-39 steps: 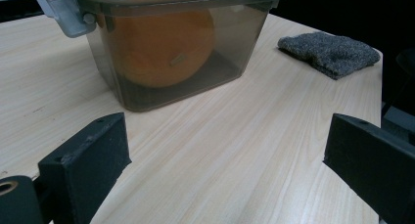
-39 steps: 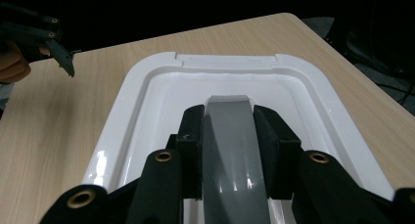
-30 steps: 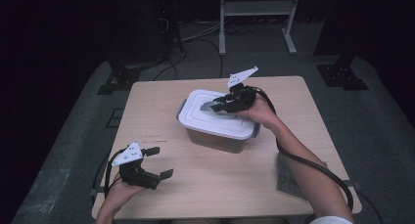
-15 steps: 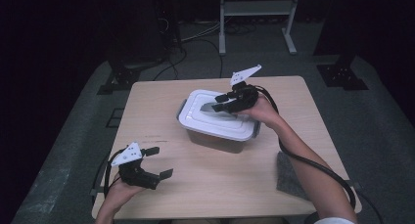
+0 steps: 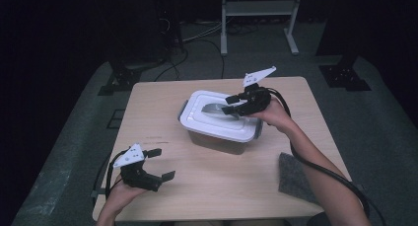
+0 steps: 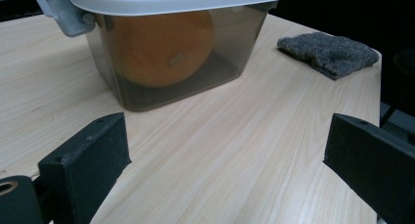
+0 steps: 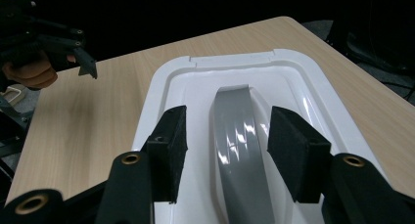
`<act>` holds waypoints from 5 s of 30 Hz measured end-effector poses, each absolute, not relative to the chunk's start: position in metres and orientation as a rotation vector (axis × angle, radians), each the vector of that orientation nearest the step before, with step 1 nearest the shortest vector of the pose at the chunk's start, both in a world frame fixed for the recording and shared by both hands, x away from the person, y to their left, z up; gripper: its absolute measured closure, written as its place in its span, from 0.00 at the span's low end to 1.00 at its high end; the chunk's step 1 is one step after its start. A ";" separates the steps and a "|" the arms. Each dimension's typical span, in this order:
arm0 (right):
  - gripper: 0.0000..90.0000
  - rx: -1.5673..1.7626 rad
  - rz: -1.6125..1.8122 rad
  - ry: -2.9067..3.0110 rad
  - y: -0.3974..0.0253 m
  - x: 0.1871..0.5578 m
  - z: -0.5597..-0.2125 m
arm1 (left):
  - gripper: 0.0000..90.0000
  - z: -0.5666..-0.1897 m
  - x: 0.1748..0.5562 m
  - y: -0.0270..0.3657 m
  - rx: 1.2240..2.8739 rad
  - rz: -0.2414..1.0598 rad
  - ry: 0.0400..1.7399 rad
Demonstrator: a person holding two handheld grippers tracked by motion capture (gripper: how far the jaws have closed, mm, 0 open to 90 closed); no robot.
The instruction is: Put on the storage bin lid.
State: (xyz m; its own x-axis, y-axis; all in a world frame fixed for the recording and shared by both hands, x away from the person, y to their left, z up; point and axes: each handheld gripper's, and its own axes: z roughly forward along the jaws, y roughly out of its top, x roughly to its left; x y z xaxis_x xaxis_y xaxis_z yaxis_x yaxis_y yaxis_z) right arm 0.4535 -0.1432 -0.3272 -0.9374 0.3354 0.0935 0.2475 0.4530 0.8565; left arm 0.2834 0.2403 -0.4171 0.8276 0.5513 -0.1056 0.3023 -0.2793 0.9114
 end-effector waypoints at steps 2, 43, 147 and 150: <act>0.53 0.525 1.512 2.598 -0.147 0.451 -0.327 | 0.02 -0.417 0.283 0.239 1.885 0.273 0.637; 0.45 0.619 1.523 2.524 -0.220 0.408 -0.320 | 0.03 -0.417 0.285 0.235 1.878 0.260 0.627; 0.36 1.031 1.593 2.429 -0.320 0.323 -0.448 | 0.03 -0.421 0.284 0.229 1.905 0.243 0.625; 0.36 1.034 1.586 2.434 -0.319 0.320 -0.452 | 0.02 -0.421 0.284 0.228 1.908 0.243 0.622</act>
